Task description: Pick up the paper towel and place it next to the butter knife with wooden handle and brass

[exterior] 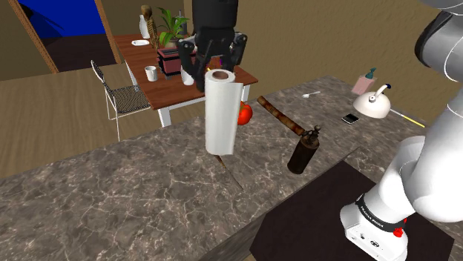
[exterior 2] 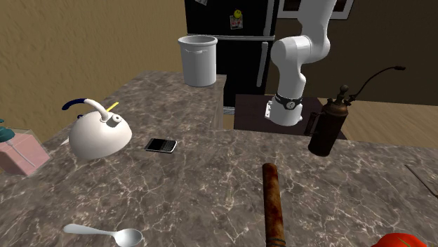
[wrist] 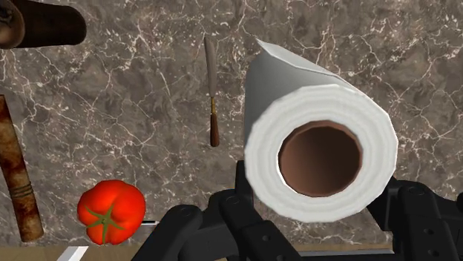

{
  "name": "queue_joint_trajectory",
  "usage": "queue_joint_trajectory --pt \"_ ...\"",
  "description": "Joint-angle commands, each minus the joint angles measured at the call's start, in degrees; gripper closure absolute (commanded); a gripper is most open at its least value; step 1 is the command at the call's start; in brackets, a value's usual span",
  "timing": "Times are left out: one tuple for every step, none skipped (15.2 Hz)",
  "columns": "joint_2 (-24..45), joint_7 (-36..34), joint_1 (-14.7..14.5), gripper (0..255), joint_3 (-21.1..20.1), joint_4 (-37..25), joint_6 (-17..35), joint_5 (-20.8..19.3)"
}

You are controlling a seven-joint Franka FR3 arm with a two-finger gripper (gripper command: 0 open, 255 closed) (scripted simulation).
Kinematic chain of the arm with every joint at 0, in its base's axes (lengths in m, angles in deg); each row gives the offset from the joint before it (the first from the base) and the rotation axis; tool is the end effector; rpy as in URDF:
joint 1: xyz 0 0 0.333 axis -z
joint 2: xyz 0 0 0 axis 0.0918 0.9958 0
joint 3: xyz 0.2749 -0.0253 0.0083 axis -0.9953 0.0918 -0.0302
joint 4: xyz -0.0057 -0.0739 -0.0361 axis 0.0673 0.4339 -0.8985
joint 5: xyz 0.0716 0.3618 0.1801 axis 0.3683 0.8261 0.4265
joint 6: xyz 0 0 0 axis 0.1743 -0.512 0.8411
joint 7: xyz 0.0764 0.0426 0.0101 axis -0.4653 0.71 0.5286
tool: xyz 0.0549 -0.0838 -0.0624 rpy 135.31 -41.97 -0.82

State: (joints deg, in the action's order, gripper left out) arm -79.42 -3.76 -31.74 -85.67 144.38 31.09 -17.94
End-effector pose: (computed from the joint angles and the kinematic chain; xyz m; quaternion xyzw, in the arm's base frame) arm 0.4154 0.4247 0.6265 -0.9999 0.0052 -0.0035 0.0080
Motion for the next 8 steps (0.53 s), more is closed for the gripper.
queue_joint_trajectory --pt "4.61 -2.74 -2.38 255 -1.11 -7.09 -2.83 -2.00" --pt "7.41 -4.14 -4.05 255 -1.57 -11.37 -4.50 -3.27" --pt "10.57 -5.46 -5.99 255 -1.94 -16.33 -6.49 -4.72" --pt "14.32 -6.66 -8.37 255 -2.17 -22.44 -9.02 -6.43" --pt "16.81 -7.21 -10.07 255 -2.06 -26.67 -10.80 -7.49" --pt "15.42 -7.18 -9.31 255 -2.03 -23.52 -9.03 -6.82" --pt "14.25 -7.15 -8.63 255 -2.10 -20.79 -7.45 -6.30" --pt "13.24 -7.10 -8.03 255 -2.16 -18.34 -5.99 -5.85"
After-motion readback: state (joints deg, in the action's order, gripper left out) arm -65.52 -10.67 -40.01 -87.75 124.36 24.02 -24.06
